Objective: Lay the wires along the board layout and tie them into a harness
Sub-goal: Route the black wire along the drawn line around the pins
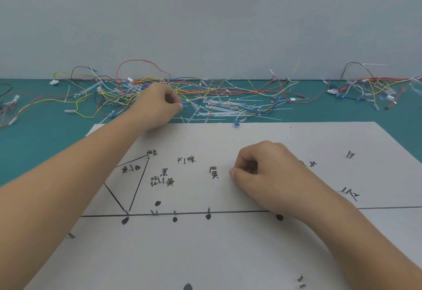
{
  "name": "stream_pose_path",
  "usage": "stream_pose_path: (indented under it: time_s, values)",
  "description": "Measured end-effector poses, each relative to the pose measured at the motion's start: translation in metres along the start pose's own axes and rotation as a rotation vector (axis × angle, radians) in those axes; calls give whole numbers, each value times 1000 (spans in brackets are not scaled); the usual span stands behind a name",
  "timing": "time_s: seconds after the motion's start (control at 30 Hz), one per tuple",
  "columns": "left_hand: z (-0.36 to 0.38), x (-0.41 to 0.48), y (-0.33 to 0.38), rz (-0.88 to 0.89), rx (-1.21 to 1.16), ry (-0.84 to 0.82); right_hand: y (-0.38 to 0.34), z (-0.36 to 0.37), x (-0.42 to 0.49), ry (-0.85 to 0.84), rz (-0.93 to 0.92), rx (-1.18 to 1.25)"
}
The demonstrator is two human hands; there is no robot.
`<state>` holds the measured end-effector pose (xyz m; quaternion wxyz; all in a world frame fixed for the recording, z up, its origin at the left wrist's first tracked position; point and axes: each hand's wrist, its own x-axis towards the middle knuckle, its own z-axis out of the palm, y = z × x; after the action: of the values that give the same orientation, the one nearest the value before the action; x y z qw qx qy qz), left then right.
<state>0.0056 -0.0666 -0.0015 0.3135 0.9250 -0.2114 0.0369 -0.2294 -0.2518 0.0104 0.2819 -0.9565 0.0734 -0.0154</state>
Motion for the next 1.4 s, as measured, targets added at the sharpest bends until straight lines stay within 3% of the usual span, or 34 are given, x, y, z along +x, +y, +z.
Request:
stream_pose_path:
  time_s: [0.13, 0.27, 0.37, 0.47, 0.7, 0.9, 1.03, 1.27, 1.33, 1.4]
  values:
    - [-3, -14, 10, -32, 77, 14, -1, -2, -1, -13, 3, 7]
    - [11, -31, 50, -18, 146, 153, -2, -2, -2, -16, -3, 10]
    - [32, -33, 96, 168, -21, 14, -3, -2, -2, -15, -6, 11]
    - [59, -23, 129, 254, 68, -83, -2, -2, -1, -14, -8, 27]
    - [108, 14, 136, 38, 277, -83, 0, -2, -2, -13, -39, 8]
    - [111, 18, 153, 76, 277, -164, -2, -3, -4, -27, -33, 17]
    - [64, 18, 162, 101, 104, -185, -2, -4, -4, -39, -4, 37]
    - [-52, -54, 120, -80, -483, -293, -4, -7, -6, -14, 12, 115]
    - [-64, -92, 103, -142, -508, -304, -7, -10, -7, 65, 2, 226]
    - [-68, -135, 94, -188, -455, -336, -14, -16, -9, 35, -3, 491]
